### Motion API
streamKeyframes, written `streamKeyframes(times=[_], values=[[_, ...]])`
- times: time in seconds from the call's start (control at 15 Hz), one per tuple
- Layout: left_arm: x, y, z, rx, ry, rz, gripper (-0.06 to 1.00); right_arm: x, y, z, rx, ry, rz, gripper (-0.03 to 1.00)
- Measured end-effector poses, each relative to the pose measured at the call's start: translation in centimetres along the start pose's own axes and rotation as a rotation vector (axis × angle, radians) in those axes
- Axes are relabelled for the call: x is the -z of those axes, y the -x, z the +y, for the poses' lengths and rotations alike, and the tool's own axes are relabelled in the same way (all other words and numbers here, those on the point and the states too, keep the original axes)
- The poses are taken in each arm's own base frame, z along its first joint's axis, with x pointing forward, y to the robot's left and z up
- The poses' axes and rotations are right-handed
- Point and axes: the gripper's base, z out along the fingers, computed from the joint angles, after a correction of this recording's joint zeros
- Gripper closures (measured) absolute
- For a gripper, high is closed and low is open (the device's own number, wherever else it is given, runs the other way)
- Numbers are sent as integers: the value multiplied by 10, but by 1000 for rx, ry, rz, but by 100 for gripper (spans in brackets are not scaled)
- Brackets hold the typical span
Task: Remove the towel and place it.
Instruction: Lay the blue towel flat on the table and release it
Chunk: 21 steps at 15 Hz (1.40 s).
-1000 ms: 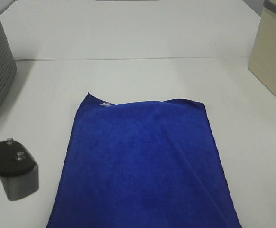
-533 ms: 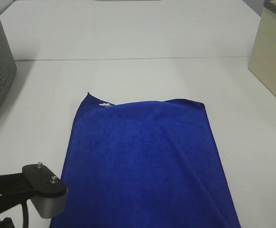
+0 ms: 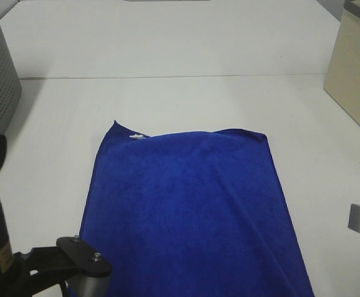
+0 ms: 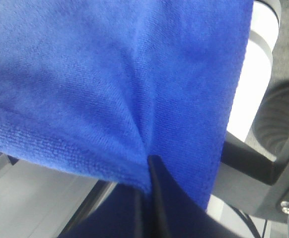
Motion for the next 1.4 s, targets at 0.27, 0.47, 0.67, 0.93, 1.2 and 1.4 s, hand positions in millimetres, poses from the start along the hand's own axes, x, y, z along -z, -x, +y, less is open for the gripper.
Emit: streamKeyframes(times=[0.27, 0.47, 0.67, 0.93, 1.2, 1.4], values=[[-11, 7, 3, 11, -31, 49, 94, -6, 9, -3, -40, -17, 72, 95], [-11, 8, 3, 14, -42, 47, 94, -8, 11, -5, -48, -27, 96, 95], [-11, 8, 2, 26, -45, 49, 94, -9, 13, -5, -52, -29, 110, 95], [-11, 9, 3, 58, -42, 39, 94, -9, 13, -6, -48, -35, 110, 95], [-11, 9, 2, 77, -45, 39, 94, -9, 13, -6, -42, -35, 110, 95], [-8, 11, 1, 69, -46, 34, 94, -9, 13, -6, -40, -35, 110, 92]])
